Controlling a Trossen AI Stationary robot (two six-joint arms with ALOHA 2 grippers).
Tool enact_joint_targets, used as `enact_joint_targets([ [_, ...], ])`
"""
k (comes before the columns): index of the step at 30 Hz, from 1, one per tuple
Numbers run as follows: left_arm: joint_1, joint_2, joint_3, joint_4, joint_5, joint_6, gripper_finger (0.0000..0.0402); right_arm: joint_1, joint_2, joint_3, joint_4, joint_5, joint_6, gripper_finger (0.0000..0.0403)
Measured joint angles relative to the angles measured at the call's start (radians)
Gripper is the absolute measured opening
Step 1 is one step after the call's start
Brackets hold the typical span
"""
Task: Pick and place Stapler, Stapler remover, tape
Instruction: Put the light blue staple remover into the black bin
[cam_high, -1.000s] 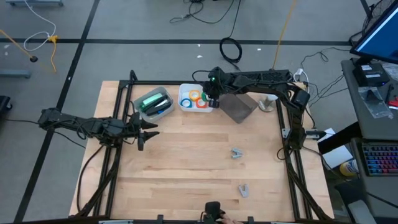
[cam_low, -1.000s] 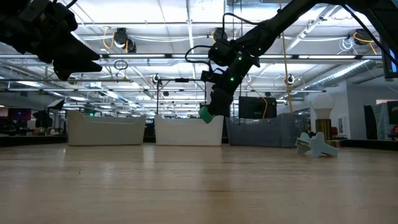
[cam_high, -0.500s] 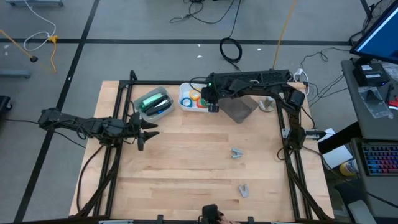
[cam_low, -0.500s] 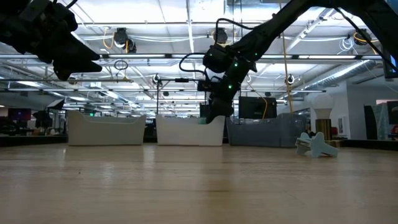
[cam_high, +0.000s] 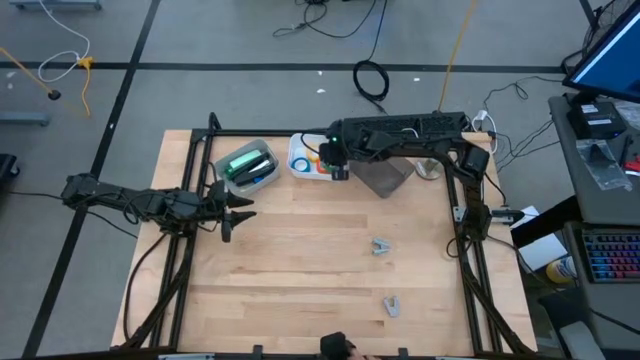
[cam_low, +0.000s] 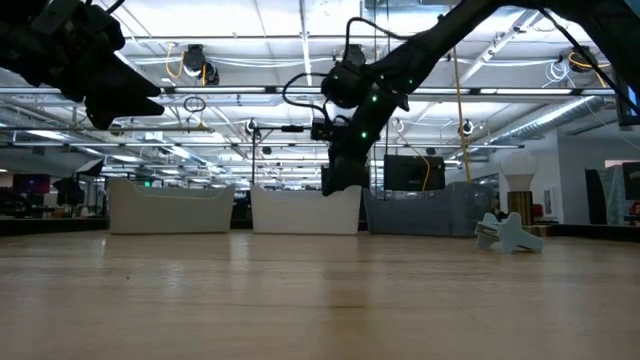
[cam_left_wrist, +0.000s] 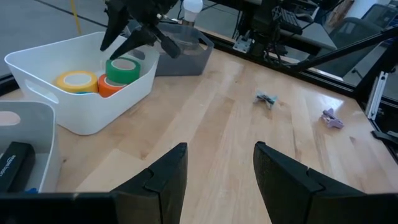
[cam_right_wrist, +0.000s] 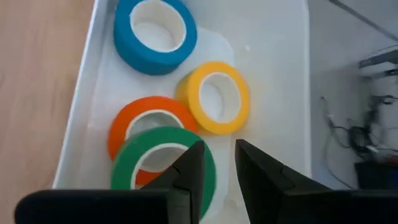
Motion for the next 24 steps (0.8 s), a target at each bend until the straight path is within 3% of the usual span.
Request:
enact_joint_targets([
  [5,0.0,0.0,0.0,0.0,0.001,-0.003,0.0182,0.044,-0.105,0.002,-0.013,0.087,0.004,0.0084],
  [13,0.0,0.0,0.0,0.0,0.001,0.006,0.0182,0.165,-0.366,0.002,-0.223,-0.079,0.205,0.0067],
  [24,0.0,0.0,0.0,0.0,0.001,0.004,0.0182,0.456,-0.531,0.001,-0.645,-0.075,0.526,0.005],
])
